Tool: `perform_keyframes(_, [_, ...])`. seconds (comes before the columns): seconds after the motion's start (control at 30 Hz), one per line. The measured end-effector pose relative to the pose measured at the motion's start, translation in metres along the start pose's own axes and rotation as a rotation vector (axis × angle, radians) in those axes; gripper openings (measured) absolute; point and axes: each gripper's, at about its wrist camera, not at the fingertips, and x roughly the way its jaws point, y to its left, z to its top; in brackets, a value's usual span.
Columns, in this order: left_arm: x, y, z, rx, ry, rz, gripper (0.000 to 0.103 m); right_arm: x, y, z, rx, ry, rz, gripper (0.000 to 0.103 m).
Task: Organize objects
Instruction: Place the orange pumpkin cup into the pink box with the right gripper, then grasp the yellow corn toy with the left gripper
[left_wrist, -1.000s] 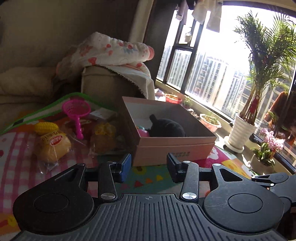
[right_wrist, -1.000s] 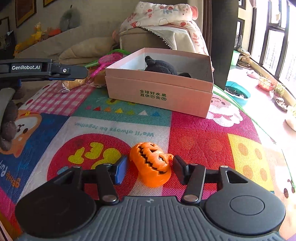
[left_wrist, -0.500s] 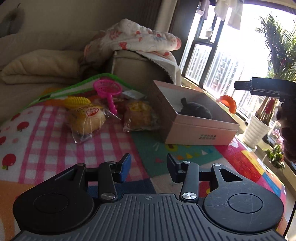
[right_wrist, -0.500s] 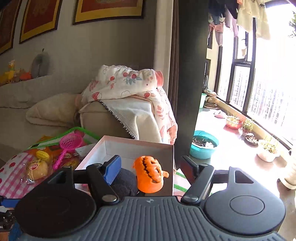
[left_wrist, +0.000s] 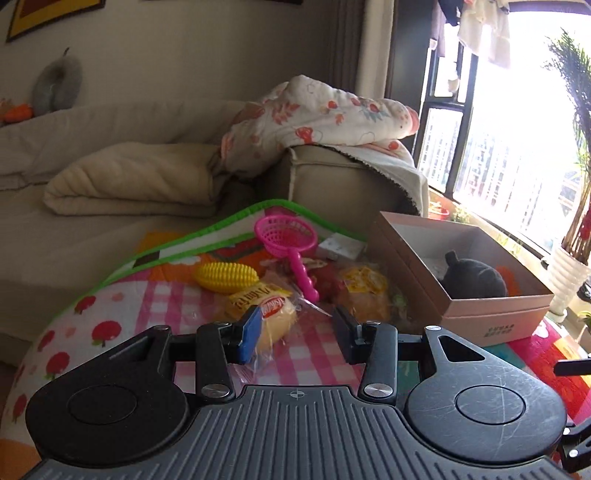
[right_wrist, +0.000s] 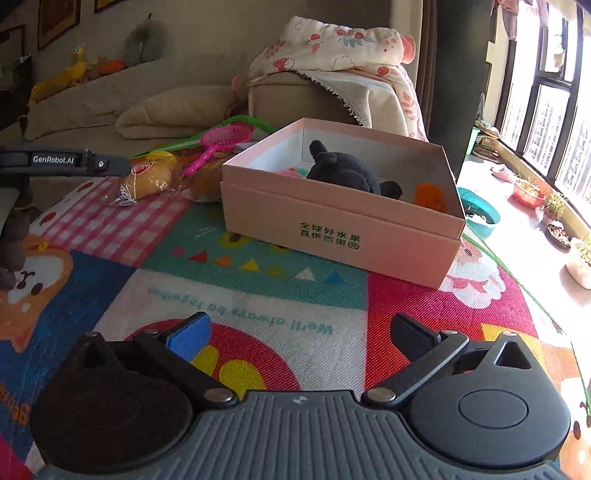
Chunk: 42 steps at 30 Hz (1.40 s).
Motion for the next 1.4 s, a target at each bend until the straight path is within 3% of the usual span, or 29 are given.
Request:
perform_keyframes(0.1, [0.021, 0.03, 0.026, -0.117, 0.041, 0.047, 0.047, 0.004, 0.005, -0.003, 0.012, 0.035, 0.028, 0.103])
perform_keyframes(0.2, [0.058, 0.063, 0.049, -0.338, 0.171, 0.061, 0.046, 0.005, 0.007, -0.004, 0.028, 0.048, 0.03, 0.103])
perform_keyframes(0.27, [0.078, 0.075, 0.055, -0.438, 0.217, 0.071, 0.046, 0.006, 0.009, -0.004, 0.021, 0.051, 0.02, 0.103])
perform_keyframes(0.43, [0.123, 0.079, 0.059, -0.519, 0.3, 0.112, 0.046, 0.005, 0.01, -0.005, 0.027, 0.05, 0.013, 0.103])
perform_keyframes(0.63, [0.152, 0.064, 0.059, -0.448, 0.318, 0.158, 0.046, 0.006, 0.01, -0.004, 0.045, 0.059, 0.011, 0.103])
perform_keyframes(0.7, [0.15, 0.058, 0.058, -0.396, 0.305, 0.162, 0.035, 0.006, 0.011, -0.004, 0.04, 0.062, 0.005, 0.103])
perform_keyframes(0.77, [0.144, 0.057, 0.054, -0.372, 0.286, 0.124, 0.034, 0.007, 0.011, -0.003, 0.034, 0.062, 0.01, 0.103])
perform_keyframes(0.93, [0.098, 0.049, 0.049, -0.289, 0.213, 0.072, 0.034, 0.013, 0.01, 0.007, 0.015, 0.088, 0.034, 0.103])
perform_keyframes(1.13, [0.014, 0.028, 0.032, -0.218, 0.092, -0.056, 0.034, 0.013, 0.02, 0.025, -0.051, 0.017, -0.121, 0.103])
perform_keyframes(1.3, [-0.031, 0.007, -0.005, -0.136, 0.096, -0.171, 0.034, -0.007, 0.032, 0.042, -0.076, -0.131, -0.264, 0.103])
perform_keyframes(1.4, [-0.036, -0.003, -0.027, -0.078, 0.1, -0.194, 0.034, -0.018, 0.035, 0.061, -0.097, -0.144, -0.216, 0.103])
